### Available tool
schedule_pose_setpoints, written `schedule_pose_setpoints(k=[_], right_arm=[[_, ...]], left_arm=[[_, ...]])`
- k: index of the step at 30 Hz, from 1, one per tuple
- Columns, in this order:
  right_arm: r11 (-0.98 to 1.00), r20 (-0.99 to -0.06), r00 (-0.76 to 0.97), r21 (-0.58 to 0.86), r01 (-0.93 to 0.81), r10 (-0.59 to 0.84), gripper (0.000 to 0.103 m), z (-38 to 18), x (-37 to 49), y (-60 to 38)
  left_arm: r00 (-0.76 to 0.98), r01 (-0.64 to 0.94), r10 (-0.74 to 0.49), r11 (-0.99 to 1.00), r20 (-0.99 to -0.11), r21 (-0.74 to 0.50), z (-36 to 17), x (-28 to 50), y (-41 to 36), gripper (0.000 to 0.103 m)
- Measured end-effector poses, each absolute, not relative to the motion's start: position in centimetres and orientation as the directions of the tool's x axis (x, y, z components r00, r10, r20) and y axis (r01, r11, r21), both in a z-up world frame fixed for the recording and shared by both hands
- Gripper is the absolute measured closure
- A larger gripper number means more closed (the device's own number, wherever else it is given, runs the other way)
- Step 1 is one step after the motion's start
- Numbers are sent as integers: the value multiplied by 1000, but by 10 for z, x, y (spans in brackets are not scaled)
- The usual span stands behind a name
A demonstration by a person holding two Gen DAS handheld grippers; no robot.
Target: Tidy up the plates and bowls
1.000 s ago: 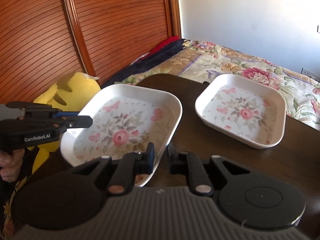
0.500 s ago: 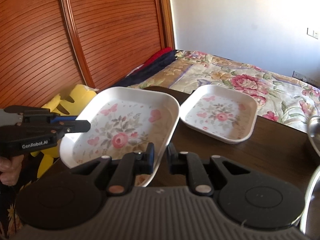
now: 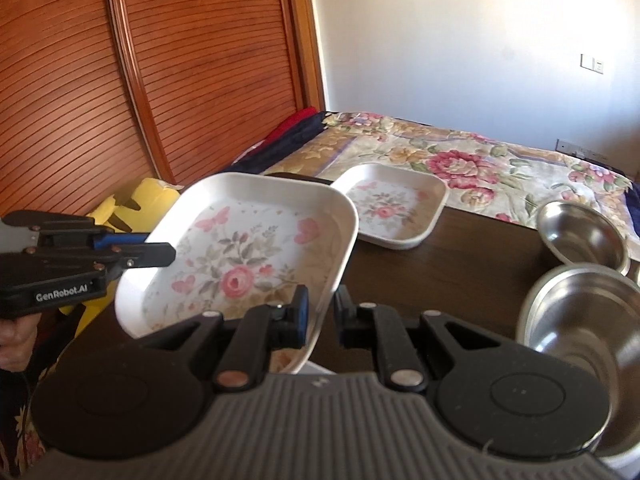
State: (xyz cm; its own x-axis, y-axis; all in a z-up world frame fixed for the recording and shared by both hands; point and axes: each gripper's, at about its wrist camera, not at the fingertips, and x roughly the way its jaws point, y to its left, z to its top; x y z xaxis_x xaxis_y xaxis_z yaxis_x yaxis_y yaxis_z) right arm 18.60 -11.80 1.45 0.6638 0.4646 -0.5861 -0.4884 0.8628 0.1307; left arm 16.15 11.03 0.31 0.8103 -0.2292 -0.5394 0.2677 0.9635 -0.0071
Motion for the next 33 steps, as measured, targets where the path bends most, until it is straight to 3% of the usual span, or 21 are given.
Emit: schedule_pose_setpoints(k=[33], right_arm=[[887, -579, 679, 209, -413, 452, 88, -35, 120, -162]], left_arm=[[772, 307, -274, 951, -574, -41, -37, 102, 72, 90]])
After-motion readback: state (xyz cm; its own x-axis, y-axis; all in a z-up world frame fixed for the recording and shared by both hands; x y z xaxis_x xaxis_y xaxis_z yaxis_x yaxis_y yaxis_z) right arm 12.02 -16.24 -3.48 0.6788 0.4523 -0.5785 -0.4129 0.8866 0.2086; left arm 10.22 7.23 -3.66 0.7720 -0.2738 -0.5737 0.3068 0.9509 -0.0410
